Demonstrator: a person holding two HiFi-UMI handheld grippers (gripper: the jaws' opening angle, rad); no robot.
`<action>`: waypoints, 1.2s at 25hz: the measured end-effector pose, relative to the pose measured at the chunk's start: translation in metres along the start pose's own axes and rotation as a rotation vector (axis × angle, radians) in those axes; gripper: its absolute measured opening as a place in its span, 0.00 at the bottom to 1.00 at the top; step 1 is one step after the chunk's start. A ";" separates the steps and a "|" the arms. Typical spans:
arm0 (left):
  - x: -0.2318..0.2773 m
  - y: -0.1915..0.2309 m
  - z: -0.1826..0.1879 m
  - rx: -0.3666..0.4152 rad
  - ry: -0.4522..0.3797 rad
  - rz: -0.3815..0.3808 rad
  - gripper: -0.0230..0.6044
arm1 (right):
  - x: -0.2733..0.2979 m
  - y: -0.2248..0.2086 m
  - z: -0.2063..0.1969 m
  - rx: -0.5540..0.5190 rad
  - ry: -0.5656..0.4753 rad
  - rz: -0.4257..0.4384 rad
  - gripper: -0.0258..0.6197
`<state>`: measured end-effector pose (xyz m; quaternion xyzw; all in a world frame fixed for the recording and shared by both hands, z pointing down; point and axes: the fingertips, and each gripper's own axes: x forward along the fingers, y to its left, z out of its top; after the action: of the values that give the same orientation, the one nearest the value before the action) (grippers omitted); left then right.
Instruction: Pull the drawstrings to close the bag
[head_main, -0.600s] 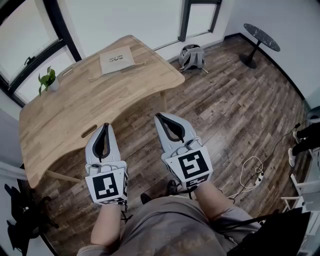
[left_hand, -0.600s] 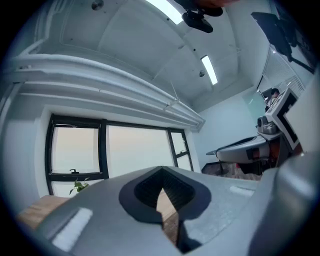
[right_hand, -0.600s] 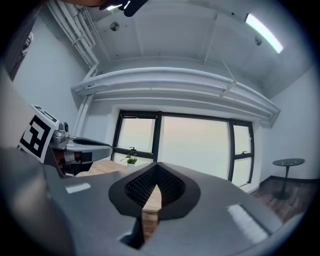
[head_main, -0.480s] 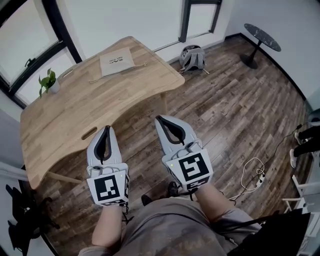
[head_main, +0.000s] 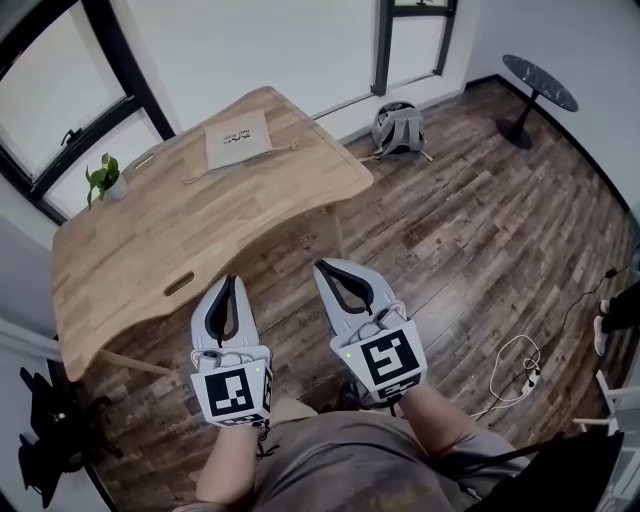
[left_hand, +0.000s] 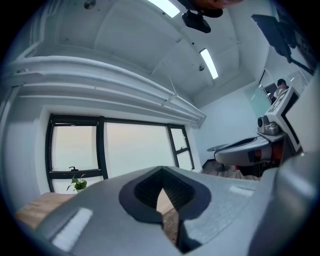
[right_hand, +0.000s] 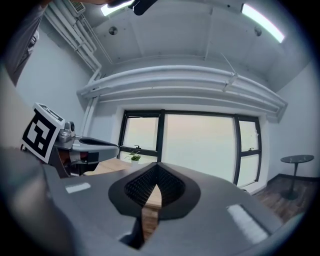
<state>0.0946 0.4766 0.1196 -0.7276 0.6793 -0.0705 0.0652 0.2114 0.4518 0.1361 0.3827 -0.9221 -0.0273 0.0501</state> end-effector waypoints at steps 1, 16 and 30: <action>0.002 -0.003 -0.002 -0.001 0.008 0.000 0.04 | 0.001 -0.004 -0.004 0.004 0.007 0.005 0.09; 0.079 0.028 -0.039 0.014 0.071 -0.014 0.04 | 0.070 -0.049 -0.040 0.051 0.092 0.008 0.09; 0.217 0.131 -0.049 -0.023 0.002 -0.061 0.04 | 0.245 -0.086 0.002 -0.040 0.071 -0.013 0.09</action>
<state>-0.0283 0.2510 0.1458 -0.7486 0.6575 -0.0655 0.0540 0.0999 0.2174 0.1444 0.3883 -0.9165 -0.0322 0.0904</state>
